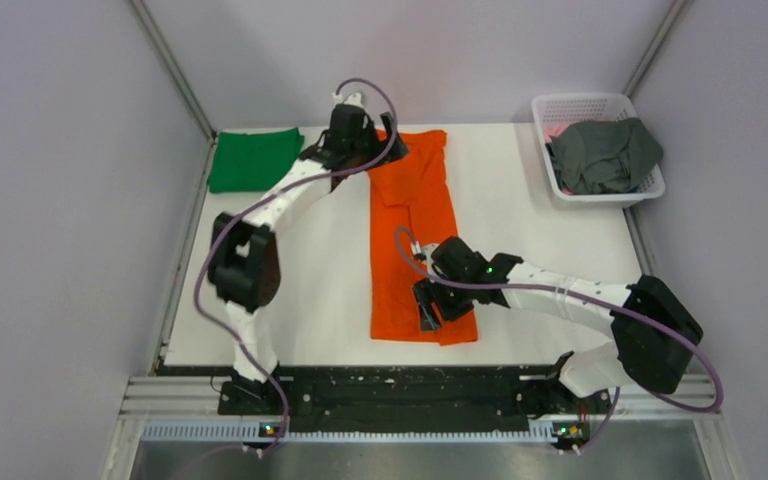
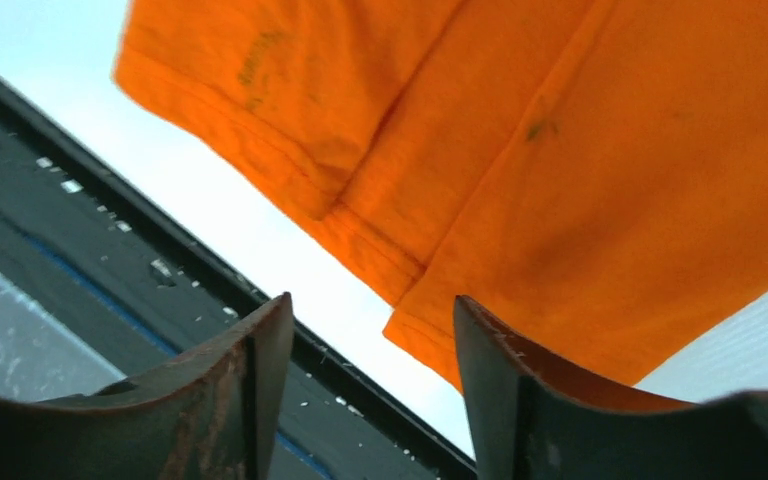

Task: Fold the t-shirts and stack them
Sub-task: Grab the bottom of the folded rectangular tshirt with both arms

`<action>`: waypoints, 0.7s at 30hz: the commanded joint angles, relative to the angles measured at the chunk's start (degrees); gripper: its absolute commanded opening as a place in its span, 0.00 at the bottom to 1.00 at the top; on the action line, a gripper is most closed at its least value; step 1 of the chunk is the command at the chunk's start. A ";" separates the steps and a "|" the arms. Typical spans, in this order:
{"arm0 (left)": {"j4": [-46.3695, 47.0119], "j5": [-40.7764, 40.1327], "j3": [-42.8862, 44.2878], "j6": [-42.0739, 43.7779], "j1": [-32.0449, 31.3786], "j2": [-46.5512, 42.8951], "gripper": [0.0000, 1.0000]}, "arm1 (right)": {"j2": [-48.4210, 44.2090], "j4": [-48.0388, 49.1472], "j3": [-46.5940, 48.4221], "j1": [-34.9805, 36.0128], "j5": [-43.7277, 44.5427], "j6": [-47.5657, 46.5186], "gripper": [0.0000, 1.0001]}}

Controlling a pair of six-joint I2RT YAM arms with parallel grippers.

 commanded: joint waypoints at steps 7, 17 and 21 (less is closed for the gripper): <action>-8.70 2.49 -36.59 -3.85 0.02 -23.43 0.99 | 7.87 0.38 1.77 3.24 14.87 10.95 0.38; -11.41 3.66 -47.30 -2.47 -0.24 -32.24 0.99 | 7.25 -2.49 2.09 4.66 19.29 14.74 0.18; -12.25 3.57 -48.67 -1.79 -0.25 -32.83 0.99 | 5.35 -3.94 2.86 4.98 18.40 14.62 0.18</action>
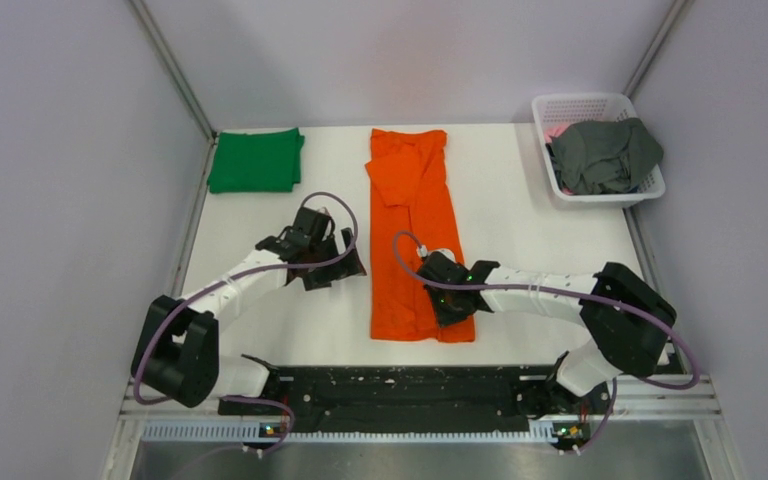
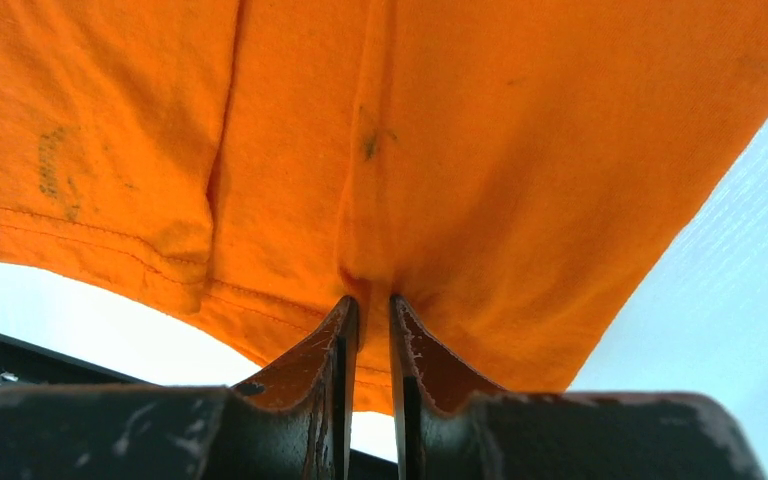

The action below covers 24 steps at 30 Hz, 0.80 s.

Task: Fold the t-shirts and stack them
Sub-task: Grab the bottom of the folded rectangular tshirt with both arms

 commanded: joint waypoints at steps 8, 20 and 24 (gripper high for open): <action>0.12 2.12 -2.53 1.51 -0.33 -2.03 0.99 | -1.63 -3.33 2.27 1.16 -1.36 1.12 0.00; 3.31 14.00 -7.84 3.40 -2.71 -1.81 0.76 | -7.39 -2.15 4.74 1.23 -9.04 3.89 0.00; 3.63 16.94 -7.84 4.34 -4.07 -0.49 0.64 | -6.12 0.95 4.29 1.31 -12.01 5.22 0.00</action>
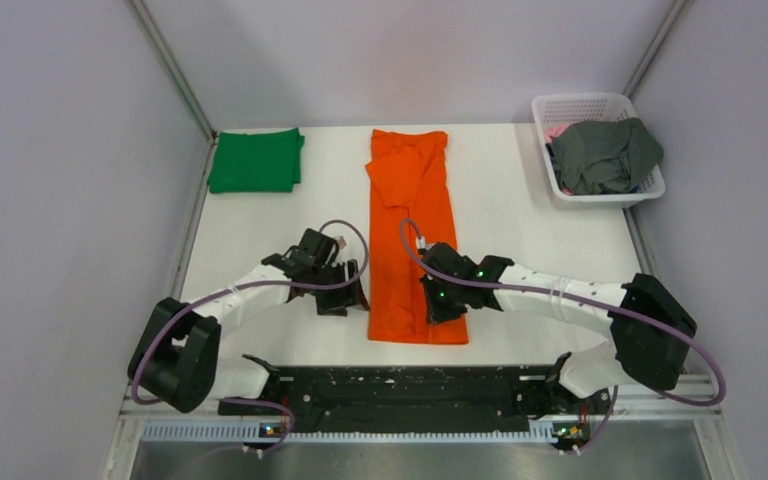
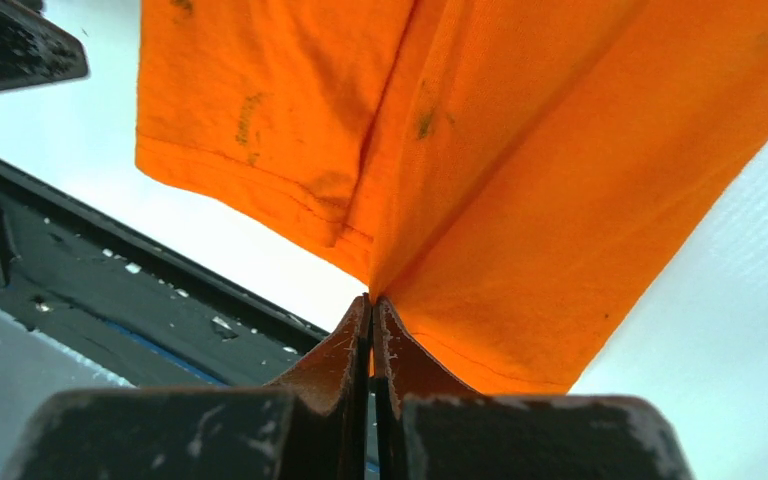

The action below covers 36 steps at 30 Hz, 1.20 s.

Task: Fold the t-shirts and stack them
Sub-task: Grab the bottom of the folded rectangular tshirt with both arms

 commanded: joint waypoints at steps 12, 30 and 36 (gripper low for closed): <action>4.76 3.98 -2.53 0.60 -4.76 4.41 0.39 | 6.54 12.28 3.16 3.58 -4.79 8.34 0.00; 0.98 0.32 -5.51 0.07 -5.03 1.20 0.27 | 5.33 17.20 1.17 5.73 -3.06 9.76 0.71; -0.14 -0.52 -5.87 -0.11 -5.17 0.08 0.28 | -8.93 9.27 -4.93 5.64 0.70 11.41 0.88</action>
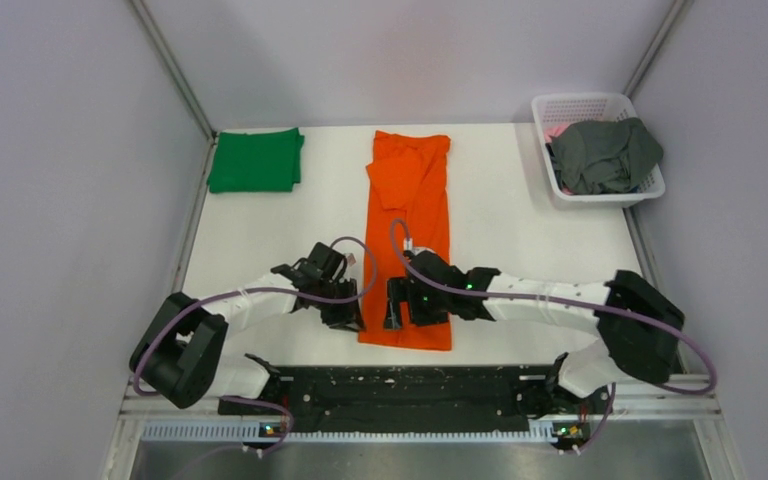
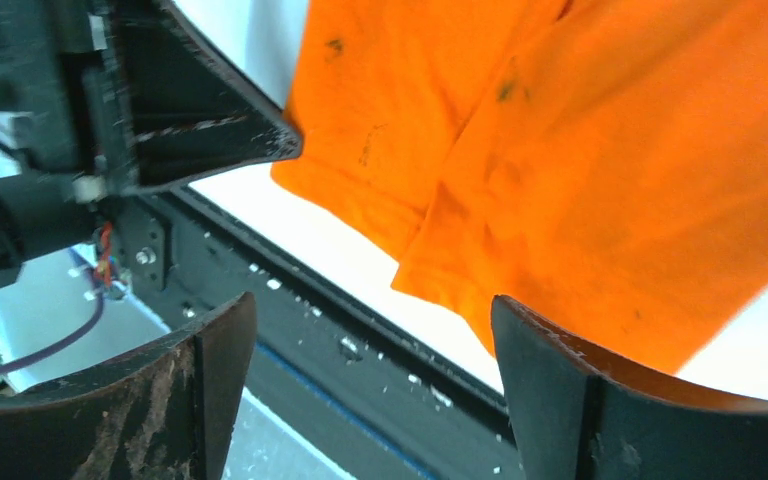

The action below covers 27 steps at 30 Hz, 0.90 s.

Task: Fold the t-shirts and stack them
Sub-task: Grab the bottom of the folded rectangular tshirt with both arms

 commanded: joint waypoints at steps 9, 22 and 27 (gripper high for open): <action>-2.34 -2.04 -1.45 0.24 -0.61 -1.21 0.26 | -17.43 -13.20 -14.12 -2.45 4.06 12.98 0.70; -0.60 2.63 -2.45 0.54 -0.62 -0.91 0.00 | -11.42 0.85 -19.91 -2.54 3.29 14.41 0.22; -2.18 4.17 -0.88 0.55 -0.56 -2.48 0.00 | -11.56 -2.07 -16.98 -2.58 4.94 11.42 0.00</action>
